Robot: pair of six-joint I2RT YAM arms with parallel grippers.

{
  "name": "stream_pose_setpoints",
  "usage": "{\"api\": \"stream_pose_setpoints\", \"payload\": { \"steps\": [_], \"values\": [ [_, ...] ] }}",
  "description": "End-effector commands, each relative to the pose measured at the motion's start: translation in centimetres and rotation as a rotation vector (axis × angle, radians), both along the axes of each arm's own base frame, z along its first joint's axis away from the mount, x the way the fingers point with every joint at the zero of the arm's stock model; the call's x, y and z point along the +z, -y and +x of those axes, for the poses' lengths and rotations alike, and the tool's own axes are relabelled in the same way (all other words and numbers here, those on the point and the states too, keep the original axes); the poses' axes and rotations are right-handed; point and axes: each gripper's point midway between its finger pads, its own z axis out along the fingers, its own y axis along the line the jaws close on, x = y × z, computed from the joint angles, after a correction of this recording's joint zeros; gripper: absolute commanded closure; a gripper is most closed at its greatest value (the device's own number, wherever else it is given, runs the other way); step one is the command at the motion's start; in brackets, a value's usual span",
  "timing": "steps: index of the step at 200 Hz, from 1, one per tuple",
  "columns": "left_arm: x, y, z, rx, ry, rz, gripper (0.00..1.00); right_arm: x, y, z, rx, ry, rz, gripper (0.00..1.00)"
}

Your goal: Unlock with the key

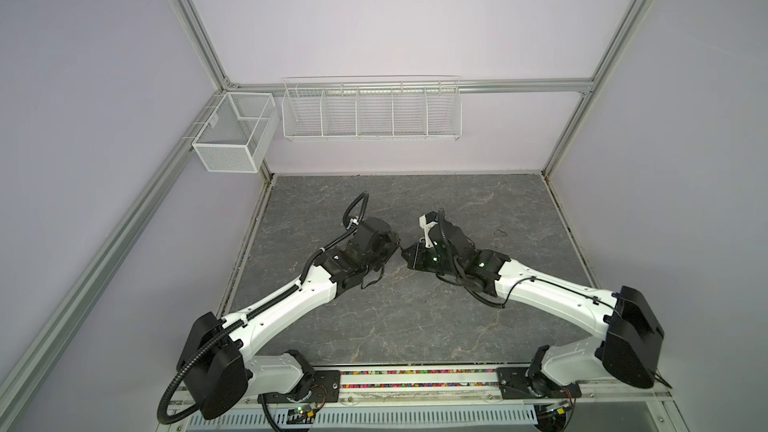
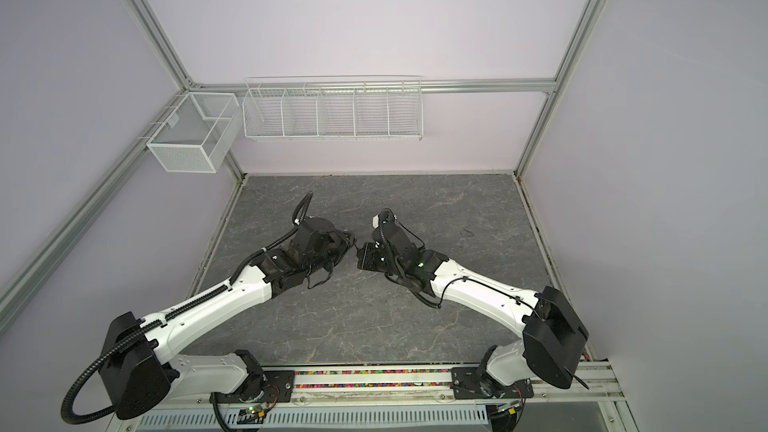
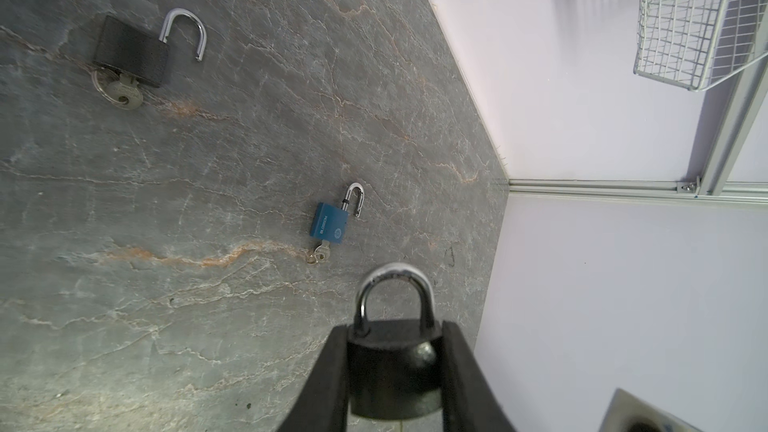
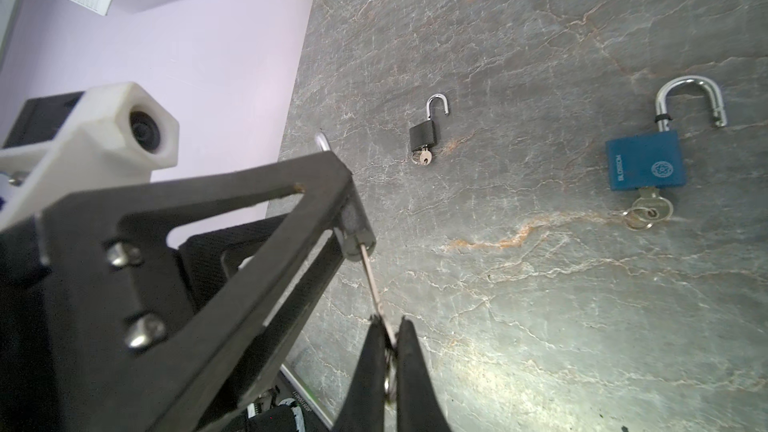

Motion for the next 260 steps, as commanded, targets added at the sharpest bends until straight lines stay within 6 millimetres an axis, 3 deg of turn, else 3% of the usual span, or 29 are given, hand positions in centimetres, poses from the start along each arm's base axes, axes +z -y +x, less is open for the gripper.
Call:
{"api": "stream_pose_setpoints", "payload": {
  "steps": [1,24,63,108,153,207,236,260],
  "values": [
    [-0.5,0.5,-1.1,-0.058,-0.033,0.042,1.0,6.7,-2.4,0.7,0.054,0.061,0.222,0.94],
    [-0.4,0.5,-1.2,-0.057,-0.037,0.025,1.0,7.4,-3.5,0.3,0.094,0.055,0.242,0.93],
    [0.7,1.3,-1.7,-0.072,-0.047,-0.053,1.0,6.1,-0.6,1.6,-0.006,0.218,0.008,0.93],
    [1.4,2.3,-2.1,-0.107,-0.073,-0.104,1.0,7.6,0.1,2.4,-0.021,0.385,-0.085,0.93],
    [0.4,1.7,-2.3,-0.09,-0.097,-0.06,1.0,10.6,-1.9,1.3,0.038,0.347,0.088,0.93],
    [2.4,2.6,-2.4,-0.111,-0.065,-0.129,1.0,9.7,-2.2,1.9,0.021,0.351,0.044,0.94],
    [3.3,3.9,-2.9,-0.146,-0.067,-0.183,1.0,11.0,-3.7,1.7,0.069,0.301,0.164,0.93],
    [3.3,3.8,-3.1,-0.149,-0.066,-0.193,1.0,12.4,-3.6,1.7,0.066,0.289,0.232,0.93]
  ]
}}
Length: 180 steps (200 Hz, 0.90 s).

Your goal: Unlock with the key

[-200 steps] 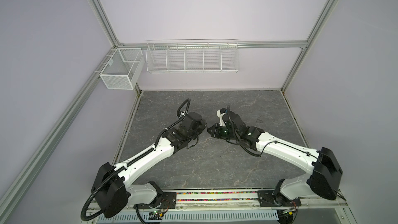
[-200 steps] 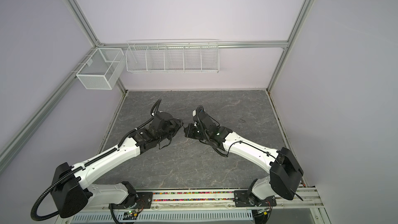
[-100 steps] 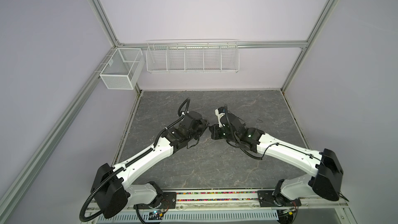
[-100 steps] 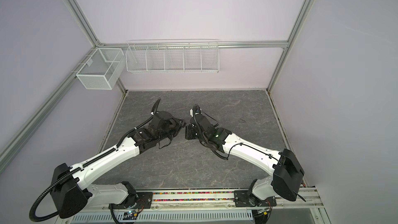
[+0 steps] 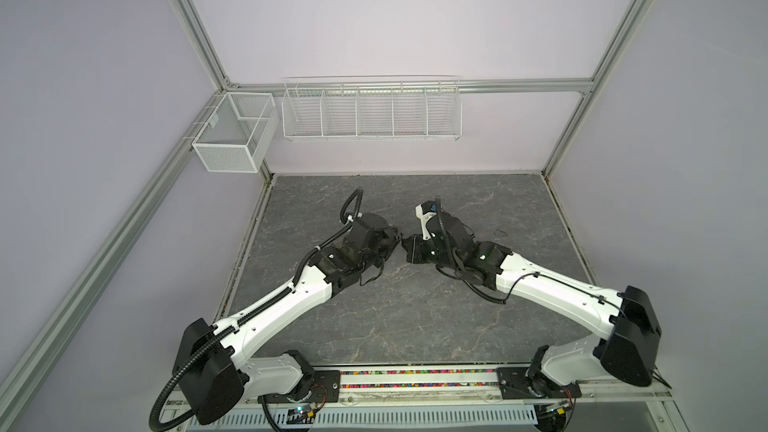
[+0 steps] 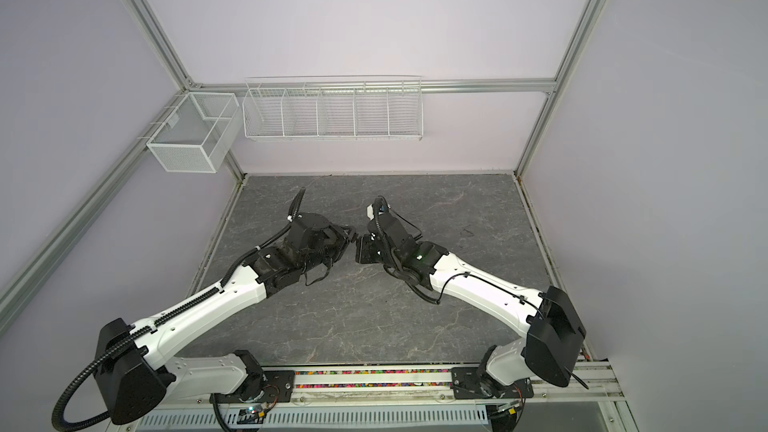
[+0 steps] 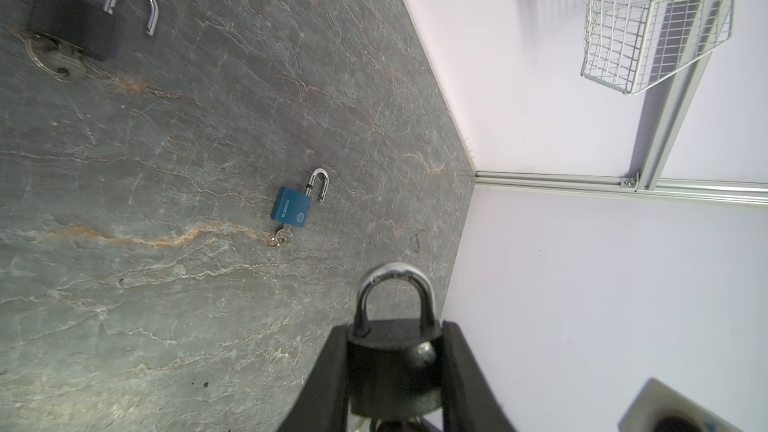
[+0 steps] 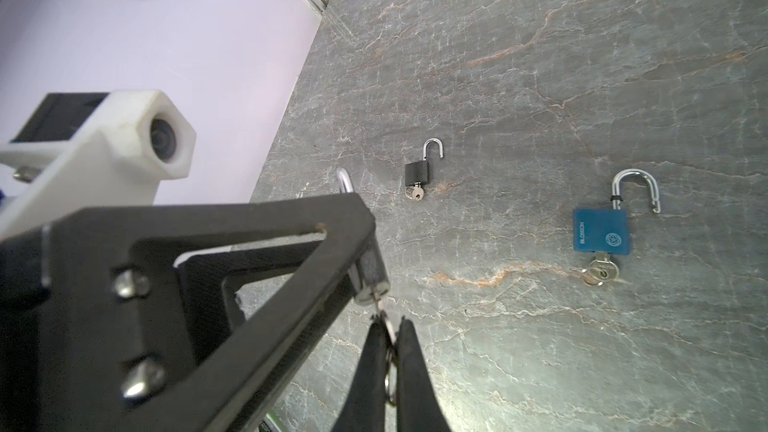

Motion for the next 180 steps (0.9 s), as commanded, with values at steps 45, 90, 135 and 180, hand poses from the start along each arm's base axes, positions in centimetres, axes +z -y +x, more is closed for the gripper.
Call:
{"api": "stream_pose_setpoints", "payload": {
  "steps": [45,90,135,180],
  "values": [
    [0.2,3.4,-2.9,-0.173,-0.04,-0.091,1.0,10.6,-3.0,0.2,0.097,0.054,0.447,0.93],
    [0.0,4.2,-2.8,-0.213,-0.011,-0.11,1.0,11.7,-3.2,-0.9,0.136,-0.01,0.547,0.93],
    [-0.5,3.4,-2.7,-0.197,-0.007,-0.095,1.0,13.1,-3.4,-2.0,0.194,-0.036,0.619,0.94],
    [0.1,2.0,-1.9,-0.159,0.018,-0.116,1.0,12.9,-3.4,-2.5,0.211,-0.068,0.648,0.94]
  ]
}}
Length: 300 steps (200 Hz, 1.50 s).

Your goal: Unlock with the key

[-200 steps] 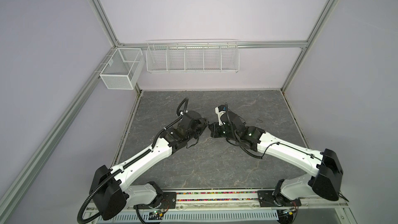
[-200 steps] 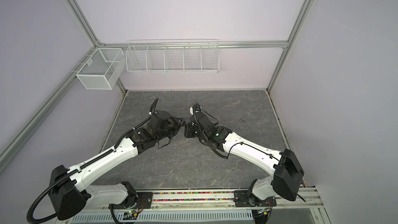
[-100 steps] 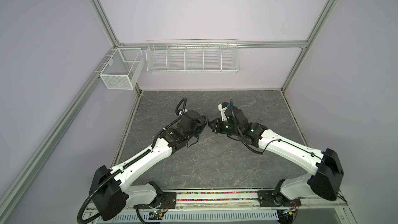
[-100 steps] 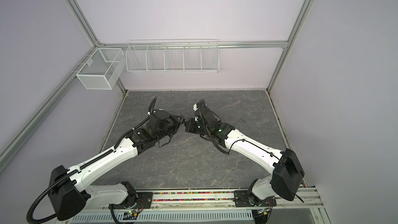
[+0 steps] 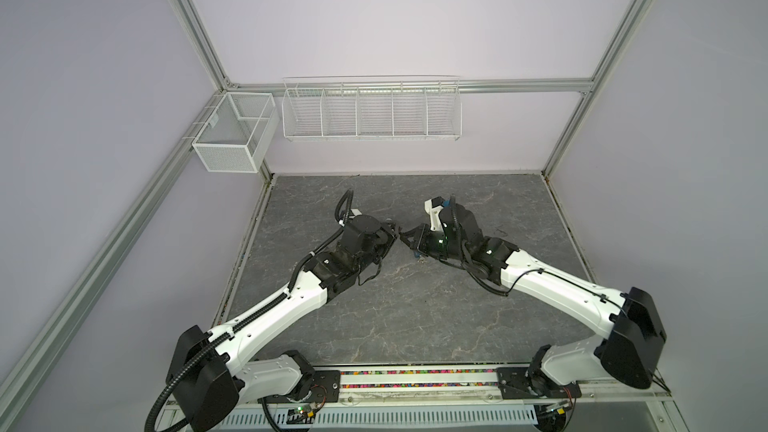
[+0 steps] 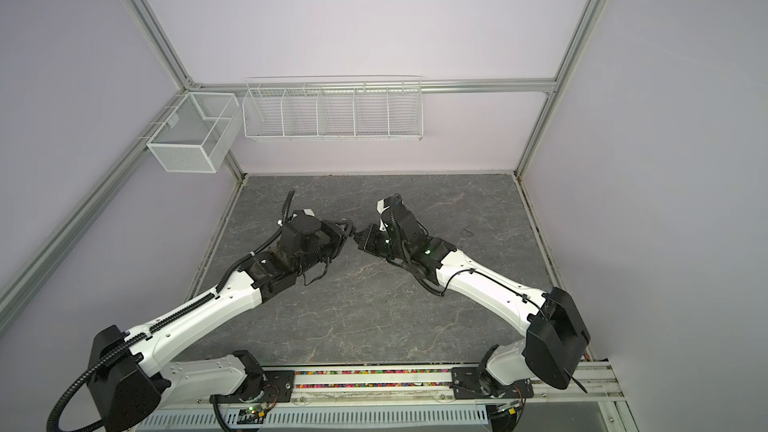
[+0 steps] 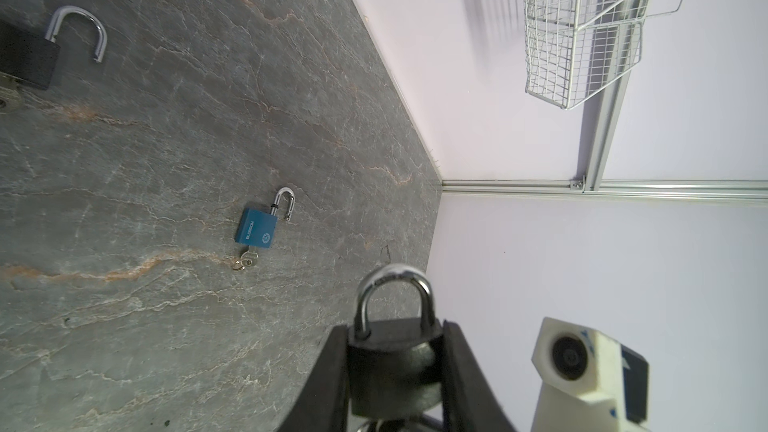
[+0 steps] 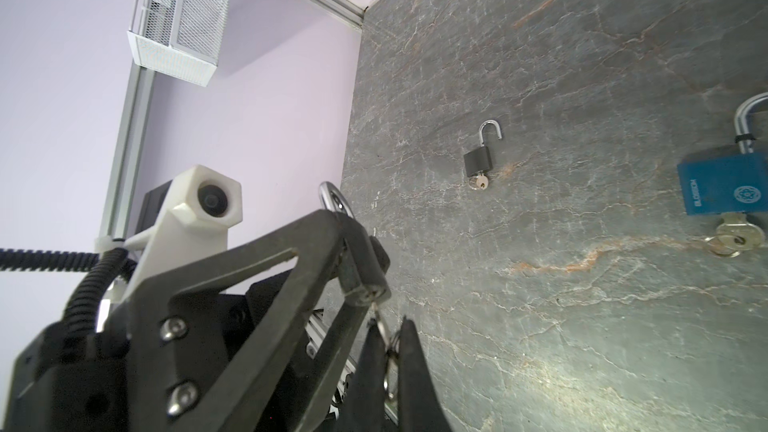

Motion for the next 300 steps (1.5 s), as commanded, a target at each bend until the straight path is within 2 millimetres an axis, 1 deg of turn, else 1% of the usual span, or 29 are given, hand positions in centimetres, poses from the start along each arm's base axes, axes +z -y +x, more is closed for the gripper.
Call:
{"api": "stream_pose_setpoints", "payload": {
  "steps": [1,24,48,74,93,135,158,169,172,182,194,216,242,253,262,279,300],
  "values": [
    [-1.6,2.6,-2.6,-0.171,-0.075,-0.042,1.0,11.0,-2.8,-3.1,0.181,0.175,0.366,0.94],
    [-1.4,2.1,-2.2,-0.157,-0.064,-0.056,1.0,11.0,-2.8,-3.2,0.184,0.156,0.385,0.93],
    [-0.8,1.8,-1.7,-0.146,-0.036,-0.081,1.0,11.1,-2.9,-3.3,0.183,0.137,0.412,0.94],
    [-0.2,1.9,-1.4,-0.142,-0.009,-0.111,1.0,11.8,-3.4,-3.5,0.205,0.118,0.458,0.94],
    [0.1,2.0,-1.2,-0.145,0.004,-0.116,1.0,11.6,-3.5,-3.6,0.198,0.095,0.462,0.94],
    [0.4,2.6,-1.0,-0.168,0.02,-0.122,1.0,12.1,-3.4,-3.8,0.205,0.1,0.475,0.94],
    [0.6,2.5,-0.9,-0.17,0.032,-0.127,1.0,11.8,-3.6,-3.8,0.214,0.093,0.497,0.93],
    [0.6,2.6,-1.1,-0.174,0.02,-0.123,1.0,11.5,-3.7,-4.0,0.22,0.139,0.426,0.93],
    [0.7,2.5,-1.0,-0.173,0.018,-0.123,1.0,11.0,-3.7,-4.1,0.214,0.156,0.362,0.93],
    [1.3,2.8,-1.2,-0.186,0.023,-0.131,1.0,10.1,-3.4,-4.3,0.195,0.201,0.231,0.93],
    [1.7,2.9,-1.3,-0.201,0.021,-0.123,1.0,10.0,-3.0,-4.4,0.183,0.276,0.144,0.93],
    [1.7,2.9,-1.6,-0.214,0.002,-0.102,1.0,8.1,-1.5,-3.0,0.11,0.323,-0.003,0.93],
    [2.5,3.1,-1.7,-0.223,0.02,-0.135,1.0,6.8,-0.6,-2.1,0.076,0.382,-0.124,0.93],
    [2.9,3.3,-1.8,-0.233,0.022,-0.139,1.0,7.1,-0.6,-1.9,0.073,0.408,-0.117,0.93],
    [2.9,3.4,-1.9,-0.24,0.014,-0.131,1.0,7.9,-0.8,-1.9,0.076,0.433,-0.101,0.93],
    [2.7,3.7,-2.2,-0.252,-0.002,-0.114,1.0,8.6,-1.2,-1.8,0.073,0.478,-0.134,0.93],
    [2.6,4.2,-2.6,-0.266,-0.014,-0.109,1.0,8.7,-1.3,-1.4,0.051,0.519,-0.183,0.93]
  ]
}}
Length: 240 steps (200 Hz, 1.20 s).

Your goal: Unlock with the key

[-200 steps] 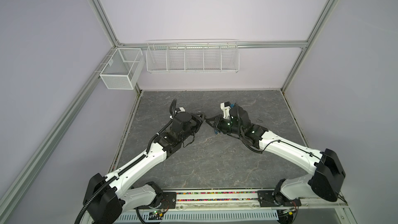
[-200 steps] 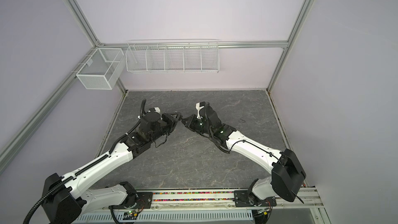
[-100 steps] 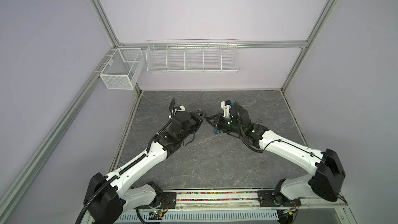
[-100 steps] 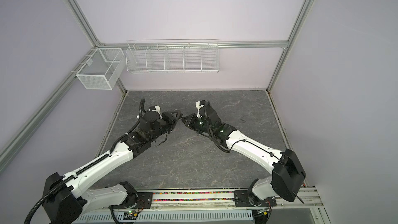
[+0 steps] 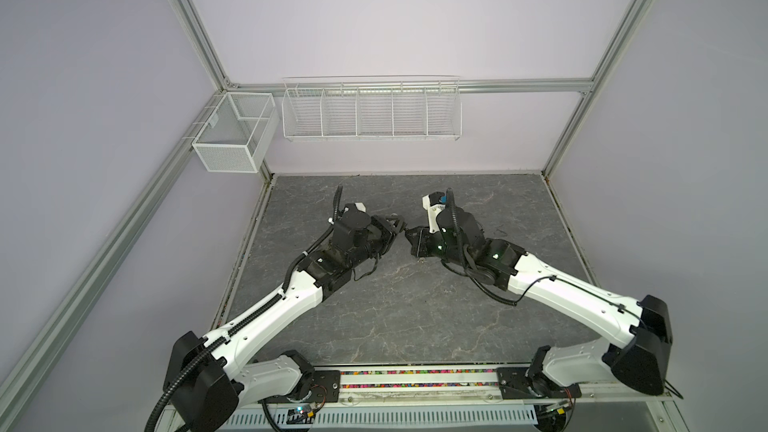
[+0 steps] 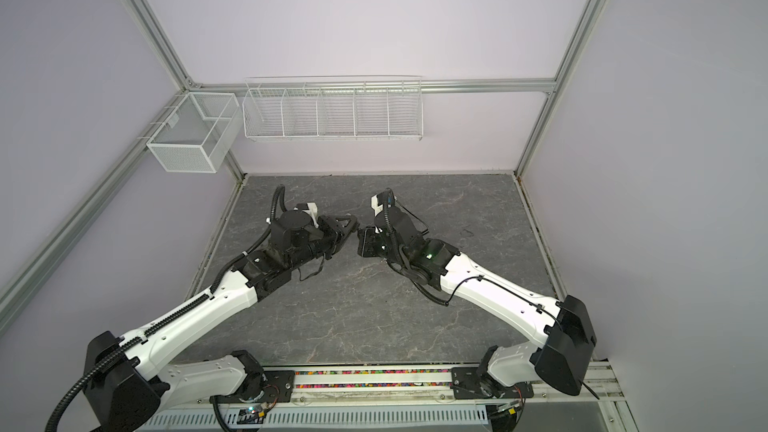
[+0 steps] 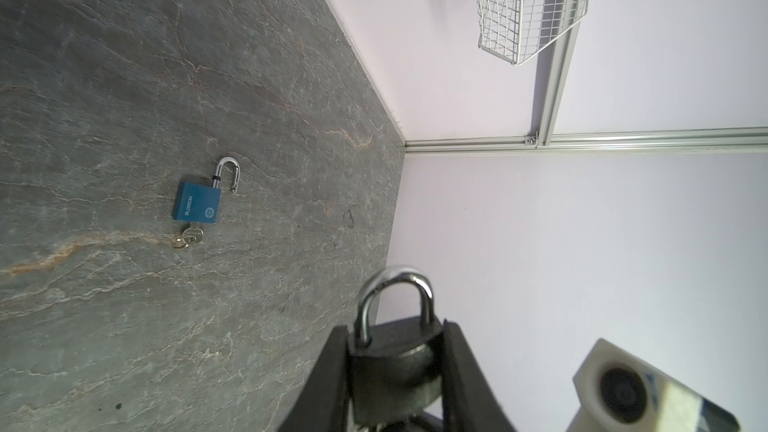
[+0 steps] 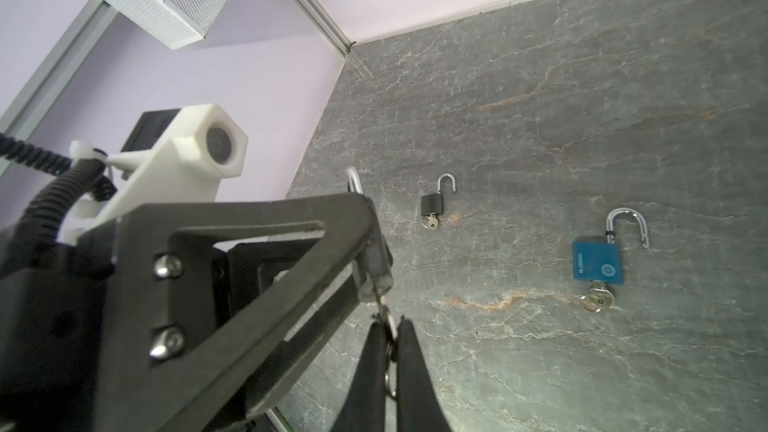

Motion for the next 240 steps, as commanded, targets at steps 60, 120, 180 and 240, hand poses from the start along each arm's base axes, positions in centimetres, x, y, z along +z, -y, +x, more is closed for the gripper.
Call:
{"api": "stream_pose_setpoints", "payload": {
  "steps": [60,120,180,240],
  "values": [
    [0.1,3.1,-2.6,-0.141,-0.025,-0.003,1.0,6.9,-2.3,-0.5,0.066,0.206,0.102,0.93],
    [2.0,2.2,-2.1,-0.105,0.033,0.009,0.83,6.4,-1.0,-0.9,0.07,0.247,0.062,0.93],
    [3.1,0.9,-0.9,-0.053,0.034,0.024,0.54,4.5,-0.1,-1.3,0.116,0.314,-0.066,0.93],
    [3.7,-0.1,-0.8,-0.012,0.03,0.048,0.45,3.2,1.4,0.2,0.052,0.37,-0.224,0.93]
  ]
}}
